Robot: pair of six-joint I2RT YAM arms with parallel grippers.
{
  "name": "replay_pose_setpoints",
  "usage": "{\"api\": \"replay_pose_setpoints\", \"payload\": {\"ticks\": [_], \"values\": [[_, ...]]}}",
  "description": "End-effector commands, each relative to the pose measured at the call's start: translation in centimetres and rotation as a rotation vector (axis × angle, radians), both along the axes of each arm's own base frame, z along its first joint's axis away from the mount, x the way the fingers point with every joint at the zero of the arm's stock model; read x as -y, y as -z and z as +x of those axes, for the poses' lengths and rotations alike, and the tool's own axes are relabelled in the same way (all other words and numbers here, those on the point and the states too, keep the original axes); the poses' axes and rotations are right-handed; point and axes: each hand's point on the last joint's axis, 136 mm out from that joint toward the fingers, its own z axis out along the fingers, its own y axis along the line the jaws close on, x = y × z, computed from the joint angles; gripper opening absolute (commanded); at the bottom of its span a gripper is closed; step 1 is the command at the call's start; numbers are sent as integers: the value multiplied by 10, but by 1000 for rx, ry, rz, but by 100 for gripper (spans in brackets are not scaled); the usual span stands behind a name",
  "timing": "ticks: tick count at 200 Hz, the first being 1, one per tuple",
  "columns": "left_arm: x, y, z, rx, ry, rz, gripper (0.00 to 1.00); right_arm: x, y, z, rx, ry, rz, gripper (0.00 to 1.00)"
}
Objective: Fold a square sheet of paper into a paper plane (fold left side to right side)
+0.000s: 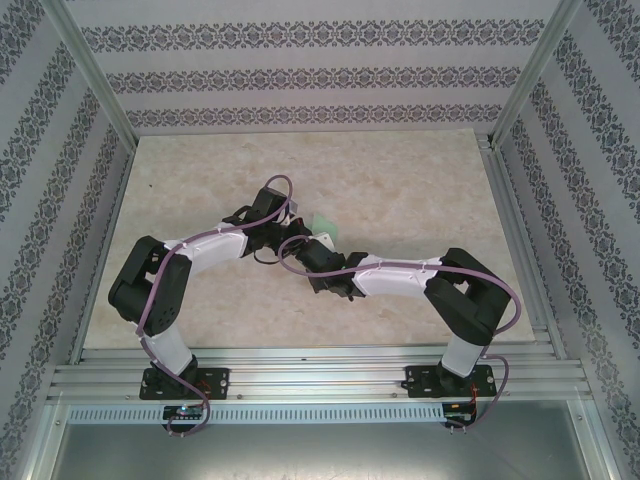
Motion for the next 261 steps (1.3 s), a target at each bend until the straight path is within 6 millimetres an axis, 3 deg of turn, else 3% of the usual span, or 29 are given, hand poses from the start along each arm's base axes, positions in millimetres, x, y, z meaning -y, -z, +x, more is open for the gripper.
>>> {"api": "replay_pose_setpoints", "payload": {"ticks": [1, 35, 79, 103, 135, 206, 261], "values": [[8, -23, 4, 61, 23, -22, 14, 3, 4, -5, -38, -23, 32, 4], [-4, -35, 3, 109, 37, 24, 43, 0, 3, -5, -57, -57, 73, 3], [-37, -49, 1, 158, -9, 57, 57, -3, 5, -3, -74, -63, 99, 4], [-53, -43, 0, 149, -42, 61, 57, -5, 10, -4, -104, -58, 125, 4], [-59, -32, -3, 137, -61, 65, 54, -7, 14, -6, -148, -56, 175, 5], [-49, -8, -5, 89, -30, 18, 47, -6, 20, -5, -247, 15, 365, 7], [-22, 12, -5, 47, 24, -32, 34, -2, 18, -1, -258, 27, 426, 8]]}}
